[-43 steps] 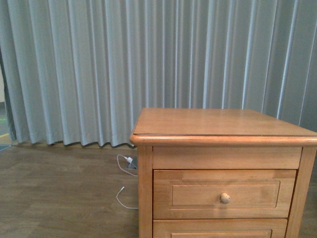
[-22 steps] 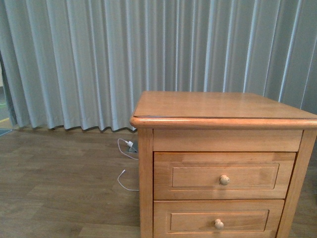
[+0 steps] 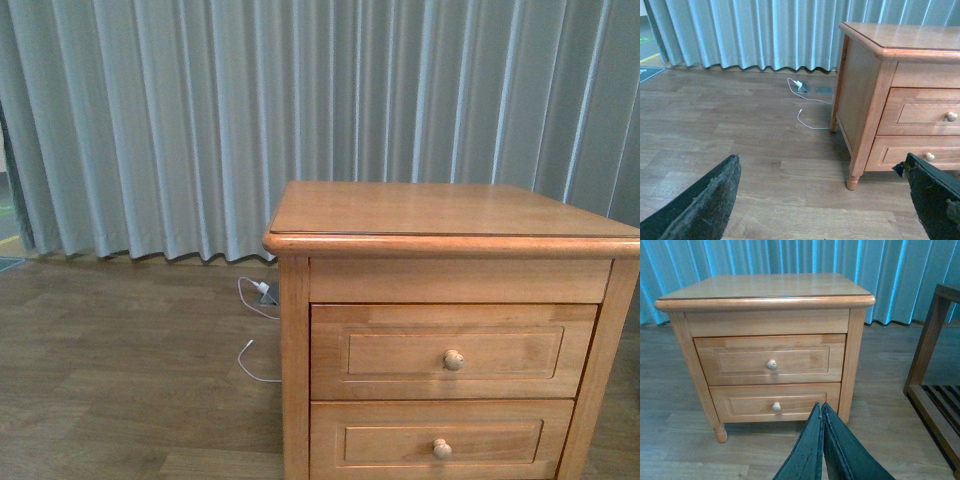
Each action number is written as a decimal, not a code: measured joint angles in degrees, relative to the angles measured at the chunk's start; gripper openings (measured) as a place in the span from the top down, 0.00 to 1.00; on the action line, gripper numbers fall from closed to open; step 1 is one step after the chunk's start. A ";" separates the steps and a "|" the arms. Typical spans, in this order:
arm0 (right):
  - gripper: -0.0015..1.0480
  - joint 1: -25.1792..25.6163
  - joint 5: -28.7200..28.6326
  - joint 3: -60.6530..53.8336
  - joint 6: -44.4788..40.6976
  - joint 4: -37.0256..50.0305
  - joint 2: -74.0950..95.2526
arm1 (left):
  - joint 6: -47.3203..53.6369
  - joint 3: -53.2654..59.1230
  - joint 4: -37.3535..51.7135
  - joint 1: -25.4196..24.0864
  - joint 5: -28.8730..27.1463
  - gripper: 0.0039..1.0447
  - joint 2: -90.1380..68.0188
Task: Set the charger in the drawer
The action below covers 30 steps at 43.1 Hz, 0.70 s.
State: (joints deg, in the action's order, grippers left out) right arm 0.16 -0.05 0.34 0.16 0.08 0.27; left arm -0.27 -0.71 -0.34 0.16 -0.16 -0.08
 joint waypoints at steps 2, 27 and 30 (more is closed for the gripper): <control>0.98 0.00 0.00 0.00 0.00 0.00 0.00 | 0.00 0.00 0.02 0.00 0.00 0.05 0.00; 0.47 0.00 0.00 0.00 -0.07 0.00 -0.02 | 0.00 0.00 0.00 0.00 0.00 0.05 0.00; 0.37 0.00 0.00 0.00 -0.07 0.00 -0.02 | 0.00 0.00 0.02 0.00 0.00 0.05 0.00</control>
State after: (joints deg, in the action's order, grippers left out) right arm 0.16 -0.05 0.34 0.10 0.08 0.25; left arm -0.27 -0.71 -0.32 0.16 -0.16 -0.08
